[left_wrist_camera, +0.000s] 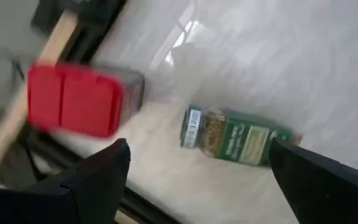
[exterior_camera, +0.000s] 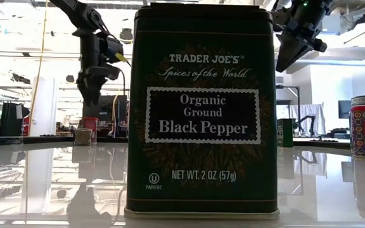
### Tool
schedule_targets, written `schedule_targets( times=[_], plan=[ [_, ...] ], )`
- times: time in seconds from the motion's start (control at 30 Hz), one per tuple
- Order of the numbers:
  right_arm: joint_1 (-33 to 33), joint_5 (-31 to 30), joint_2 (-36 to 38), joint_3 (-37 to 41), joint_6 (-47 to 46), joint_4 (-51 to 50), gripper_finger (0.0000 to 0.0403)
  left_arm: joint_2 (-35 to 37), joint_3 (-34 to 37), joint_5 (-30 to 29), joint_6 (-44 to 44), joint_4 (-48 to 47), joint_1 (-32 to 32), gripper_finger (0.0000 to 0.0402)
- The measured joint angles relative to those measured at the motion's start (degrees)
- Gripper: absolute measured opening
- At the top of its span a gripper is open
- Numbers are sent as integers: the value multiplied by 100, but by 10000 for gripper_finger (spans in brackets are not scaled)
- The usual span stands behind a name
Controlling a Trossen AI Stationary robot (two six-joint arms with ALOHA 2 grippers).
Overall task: Sort spices by type
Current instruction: Put the green seasoning bottle into the top black bin
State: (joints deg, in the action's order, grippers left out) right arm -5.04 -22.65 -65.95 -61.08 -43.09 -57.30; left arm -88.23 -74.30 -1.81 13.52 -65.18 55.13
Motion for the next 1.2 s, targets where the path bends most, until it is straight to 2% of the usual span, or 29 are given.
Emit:
schedule_targets(
  times=[0.23,0.43,0.63,0.77,0.9,1.2],
  plan=[
    [-5,0,0,0,4,0,36,7,58,80,-3276,-113,-108,366],
    [-44,-2,0,0,7,3,36,7,363,141,-4788,-128,-381,366],
    [-44,-2,0,0,36,10,36,7,948,-149,-5872,23,-720,366],
    [-44,-2,0,0,639,92,36,2,1301,-156,-6423,538,-810,366],
    [-144,-1,0,0,1191,92,36,4,1609,112,-6809,1212,-893,366],
    [-541,0,0,0,2147,78,36,4,2320,-44,-7748,1736,-1082,366]
  ],
)
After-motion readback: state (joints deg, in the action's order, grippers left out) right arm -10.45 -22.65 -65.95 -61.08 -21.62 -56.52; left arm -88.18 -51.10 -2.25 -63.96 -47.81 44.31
